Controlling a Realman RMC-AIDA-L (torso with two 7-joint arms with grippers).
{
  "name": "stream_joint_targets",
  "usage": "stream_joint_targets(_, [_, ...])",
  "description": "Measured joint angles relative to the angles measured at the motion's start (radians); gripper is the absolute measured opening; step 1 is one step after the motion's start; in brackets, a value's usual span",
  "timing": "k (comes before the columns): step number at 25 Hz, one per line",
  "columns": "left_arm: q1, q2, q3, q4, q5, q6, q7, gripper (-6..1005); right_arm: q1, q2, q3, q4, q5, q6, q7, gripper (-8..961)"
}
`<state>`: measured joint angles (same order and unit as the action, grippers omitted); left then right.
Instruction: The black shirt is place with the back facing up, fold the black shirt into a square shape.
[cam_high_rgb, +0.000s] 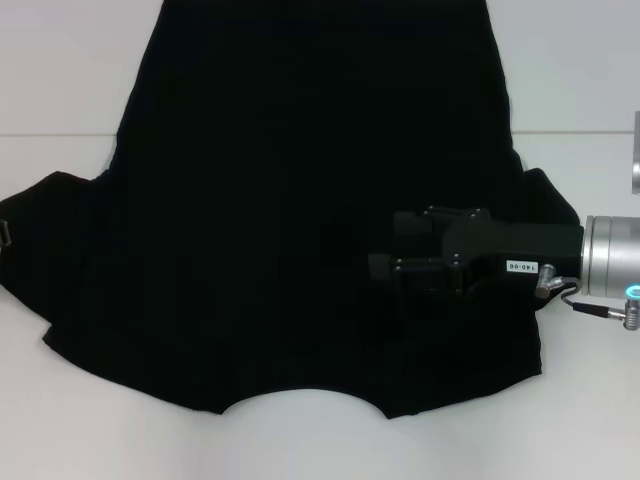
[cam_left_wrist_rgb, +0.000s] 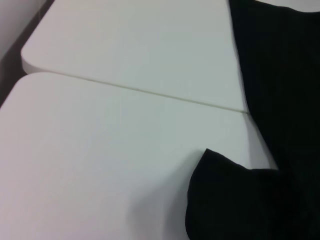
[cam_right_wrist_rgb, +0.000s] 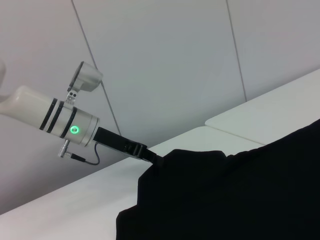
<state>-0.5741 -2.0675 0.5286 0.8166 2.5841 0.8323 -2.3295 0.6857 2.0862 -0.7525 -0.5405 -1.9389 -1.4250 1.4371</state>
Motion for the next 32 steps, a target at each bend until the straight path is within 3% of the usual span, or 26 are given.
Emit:
stream_joint_targets(17, [0.03, -0.003, -0.012, 0.08, -0.002, 0.098, -0.025, -1, 0.002, 0.003, 0.001, 0.021, 0.0, 0.004, -0.008, 885])
stream_joint_targets(32, [0.001, -0.003, -0.018, 0.081, -0.003, 0.122, -0.025, -2, -0.001, 0.003, 0.001, 0.026, 0.0, 0.005, -0.009, 885])
